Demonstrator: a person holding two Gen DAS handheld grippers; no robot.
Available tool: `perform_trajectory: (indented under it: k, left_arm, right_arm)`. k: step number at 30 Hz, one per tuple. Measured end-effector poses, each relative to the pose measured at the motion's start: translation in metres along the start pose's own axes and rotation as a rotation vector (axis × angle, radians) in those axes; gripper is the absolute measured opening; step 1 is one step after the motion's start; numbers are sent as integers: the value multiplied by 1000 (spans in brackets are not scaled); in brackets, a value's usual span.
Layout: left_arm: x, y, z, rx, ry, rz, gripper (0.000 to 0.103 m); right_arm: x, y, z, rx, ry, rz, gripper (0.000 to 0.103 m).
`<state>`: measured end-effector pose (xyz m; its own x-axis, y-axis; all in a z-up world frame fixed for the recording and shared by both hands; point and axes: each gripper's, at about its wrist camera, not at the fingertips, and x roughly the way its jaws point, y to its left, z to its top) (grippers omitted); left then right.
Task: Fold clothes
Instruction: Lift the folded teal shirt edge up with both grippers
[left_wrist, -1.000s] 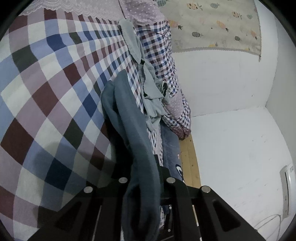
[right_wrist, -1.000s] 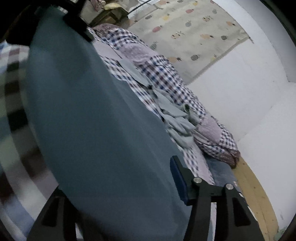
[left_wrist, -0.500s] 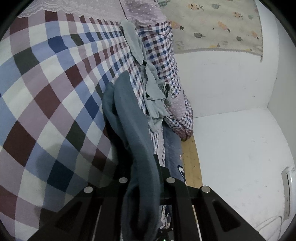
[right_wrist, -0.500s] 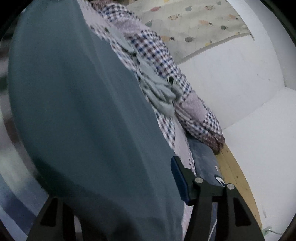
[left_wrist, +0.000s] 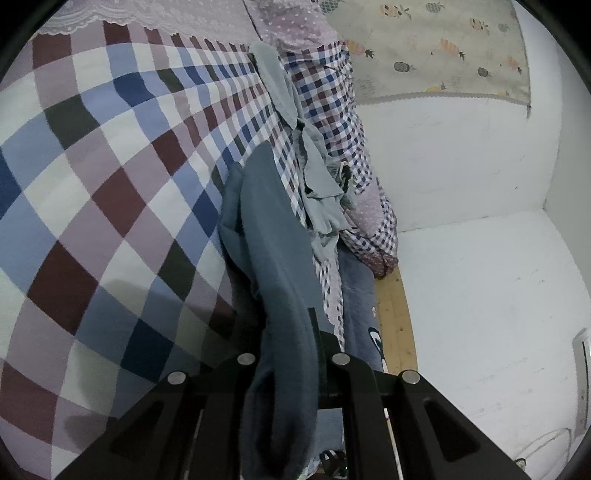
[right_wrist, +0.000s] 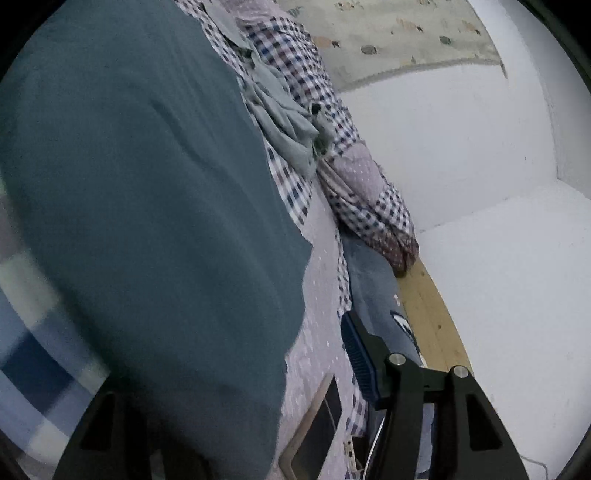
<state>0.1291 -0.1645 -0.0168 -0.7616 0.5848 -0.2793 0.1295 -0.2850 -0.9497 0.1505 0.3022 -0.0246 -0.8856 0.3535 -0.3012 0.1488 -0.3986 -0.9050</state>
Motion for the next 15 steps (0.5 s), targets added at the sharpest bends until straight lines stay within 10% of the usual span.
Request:
perform_trajectory:
  k: [15]
  left_arm:
    - [15, 3, -5, 92, -8, 134, 9]
  right_arm:
    - [4, 6, -3, 26, 5, 123, 12]
